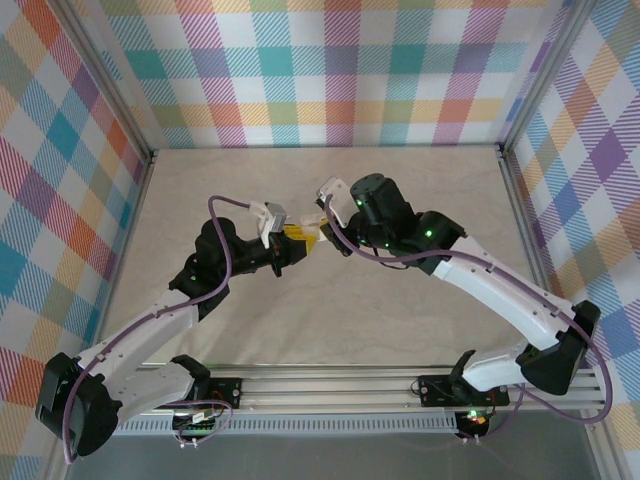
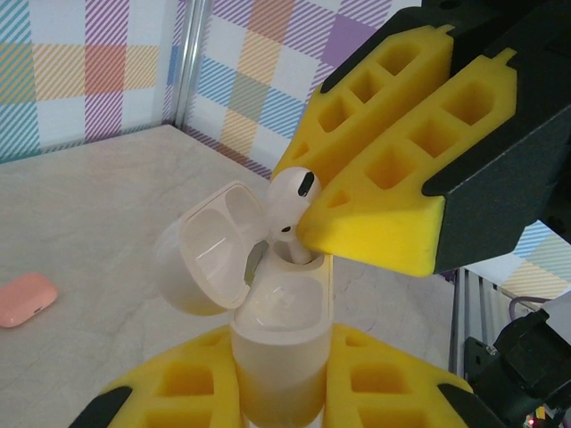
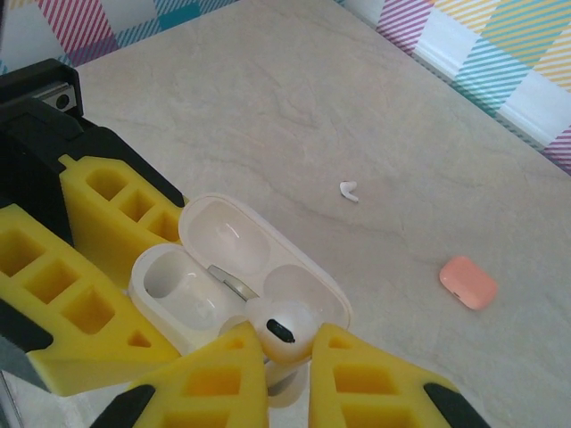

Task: Insert the wireless bluetooth earbuds into the charging case

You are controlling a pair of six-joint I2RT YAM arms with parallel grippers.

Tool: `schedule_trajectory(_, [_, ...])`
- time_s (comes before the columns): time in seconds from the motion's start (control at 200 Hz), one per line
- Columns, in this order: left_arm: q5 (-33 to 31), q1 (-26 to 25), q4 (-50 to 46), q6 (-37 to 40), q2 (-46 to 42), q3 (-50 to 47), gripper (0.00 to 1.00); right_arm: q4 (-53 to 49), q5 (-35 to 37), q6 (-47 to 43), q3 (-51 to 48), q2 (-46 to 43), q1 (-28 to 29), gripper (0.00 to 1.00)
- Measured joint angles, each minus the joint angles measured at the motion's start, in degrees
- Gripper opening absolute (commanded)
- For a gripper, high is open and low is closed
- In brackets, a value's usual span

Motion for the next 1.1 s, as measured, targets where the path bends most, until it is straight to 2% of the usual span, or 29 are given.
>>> schedule_trajectory(0.595, [-1.29,-0.04,-2.19,-0.02,-1.22,-0.04,0.0,-0.2,-0.13,0.28,0.24,0.72,0.22,0.16])
schedule_trajectory(1.1, [-2.6,-0.09,-0.92,-0.68,-1.31,-0.15,0.0,-0.07,0.7,10.84,1.33,1.7,0.2,0.18])
